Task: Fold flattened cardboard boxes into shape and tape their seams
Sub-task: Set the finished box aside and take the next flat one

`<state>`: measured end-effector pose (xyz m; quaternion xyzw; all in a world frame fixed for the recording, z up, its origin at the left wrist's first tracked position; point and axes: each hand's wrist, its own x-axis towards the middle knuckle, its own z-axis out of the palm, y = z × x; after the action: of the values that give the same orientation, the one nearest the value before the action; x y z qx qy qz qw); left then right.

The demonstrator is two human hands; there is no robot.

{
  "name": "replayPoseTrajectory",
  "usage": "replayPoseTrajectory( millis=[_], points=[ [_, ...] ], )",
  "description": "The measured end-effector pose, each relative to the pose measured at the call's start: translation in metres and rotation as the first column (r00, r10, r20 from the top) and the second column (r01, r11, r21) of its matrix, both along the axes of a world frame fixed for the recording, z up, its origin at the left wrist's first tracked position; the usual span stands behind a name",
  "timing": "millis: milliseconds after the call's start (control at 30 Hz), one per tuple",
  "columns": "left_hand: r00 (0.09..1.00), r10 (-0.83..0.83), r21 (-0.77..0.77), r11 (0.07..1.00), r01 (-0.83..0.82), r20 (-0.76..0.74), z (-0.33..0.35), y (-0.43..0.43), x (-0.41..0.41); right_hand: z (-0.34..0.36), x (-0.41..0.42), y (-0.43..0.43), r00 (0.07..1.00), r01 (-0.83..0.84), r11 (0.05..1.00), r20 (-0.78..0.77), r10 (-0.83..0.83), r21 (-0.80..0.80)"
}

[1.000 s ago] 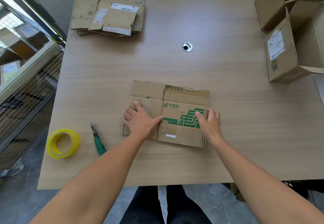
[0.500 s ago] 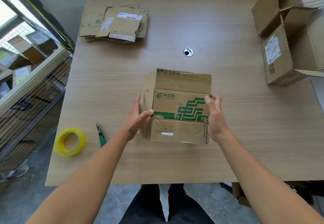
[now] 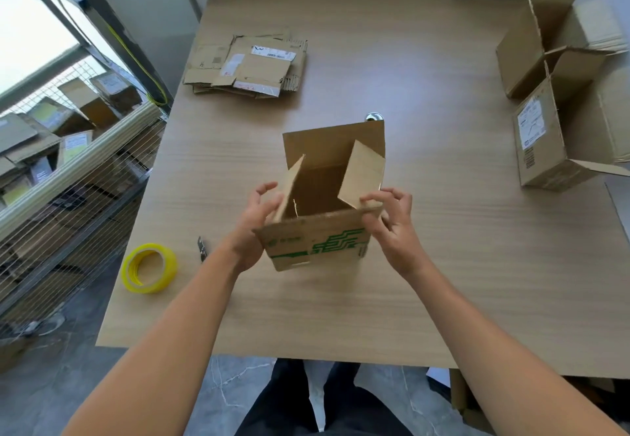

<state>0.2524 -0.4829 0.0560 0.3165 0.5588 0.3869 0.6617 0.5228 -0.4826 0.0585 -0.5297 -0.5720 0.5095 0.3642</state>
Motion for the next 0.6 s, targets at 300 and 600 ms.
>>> replayPoseTrajectory(
  millis=[300, 600],
  points=[
    [0.927, -0.065, 0.161, 0.978, 0.133, -0.37, 0.004, -0.013, 0.013, -0.026, 0.016, -0.02, 0.992, -0.111, 0.967, 0.079, 0.096, 0.228],
    [0.908, 0.061, 0.177, 0.984, 0.014, -0.415, 0.006, -0.018, 0.031, -0.024, 0.033, -0.002, 0.914, -0.287, 0.898, 0.374, 0.154, 0.334]
  ],
)
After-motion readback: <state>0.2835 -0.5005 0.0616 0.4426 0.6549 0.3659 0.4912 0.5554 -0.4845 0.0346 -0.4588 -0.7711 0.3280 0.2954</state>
